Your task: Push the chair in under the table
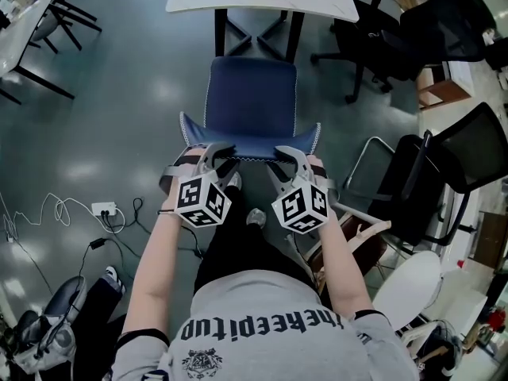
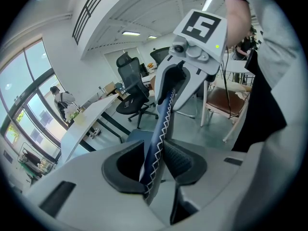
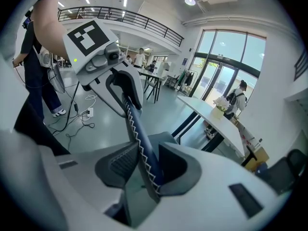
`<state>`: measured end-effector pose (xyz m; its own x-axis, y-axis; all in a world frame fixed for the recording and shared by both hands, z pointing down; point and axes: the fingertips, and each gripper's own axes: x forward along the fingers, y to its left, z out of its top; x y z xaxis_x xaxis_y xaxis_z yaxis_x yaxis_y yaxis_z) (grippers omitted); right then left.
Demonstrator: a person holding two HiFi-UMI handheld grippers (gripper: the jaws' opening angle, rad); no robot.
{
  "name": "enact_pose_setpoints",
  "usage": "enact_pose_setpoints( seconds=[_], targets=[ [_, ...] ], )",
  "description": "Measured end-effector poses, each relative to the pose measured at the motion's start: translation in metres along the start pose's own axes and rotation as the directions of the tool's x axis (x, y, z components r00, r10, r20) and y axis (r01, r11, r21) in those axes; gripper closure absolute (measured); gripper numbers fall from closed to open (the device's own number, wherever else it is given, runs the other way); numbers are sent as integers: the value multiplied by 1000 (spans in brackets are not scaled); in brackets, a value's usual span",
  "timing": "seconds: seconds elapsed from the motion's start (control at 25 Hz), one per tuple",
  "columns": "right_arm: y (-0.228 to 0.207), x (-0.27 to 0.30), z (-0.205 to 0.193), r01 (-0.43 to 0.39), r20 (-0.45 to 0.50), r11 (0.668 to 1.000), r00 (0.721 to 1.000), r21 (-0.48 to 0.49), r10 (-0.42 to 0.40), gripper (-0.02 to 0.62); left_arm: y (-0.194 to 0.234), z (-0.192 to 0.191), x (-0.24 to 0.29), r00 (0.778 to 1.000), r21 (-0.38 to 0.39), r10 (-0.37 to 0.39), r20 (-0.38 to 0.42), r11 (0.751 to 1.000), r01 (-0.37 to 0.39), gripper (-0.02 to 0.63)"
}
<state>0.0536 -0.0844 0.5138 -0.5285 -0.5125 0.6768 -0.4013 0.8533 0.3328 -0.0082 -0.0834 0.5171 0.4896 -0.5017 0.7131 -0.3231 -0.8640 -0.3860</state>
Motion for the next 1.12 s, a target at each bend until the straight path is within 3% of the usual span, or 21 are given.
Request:
enact_pose_setpoints(
  seconds=[0.72, 1.12],
  targets=[
    [-43, 32, 11, 35, -11, 999, 999, 28, -35, 454, 51, -4, 24, 1000, 21, -24, 7, 1000, 24, 476],
    [-79, 61, 28, 66, -21, 997, 998, 46, -65, 459, 101, -12, 41, 999, 35, -41, 14, 999, 41, 469]
  ],
)
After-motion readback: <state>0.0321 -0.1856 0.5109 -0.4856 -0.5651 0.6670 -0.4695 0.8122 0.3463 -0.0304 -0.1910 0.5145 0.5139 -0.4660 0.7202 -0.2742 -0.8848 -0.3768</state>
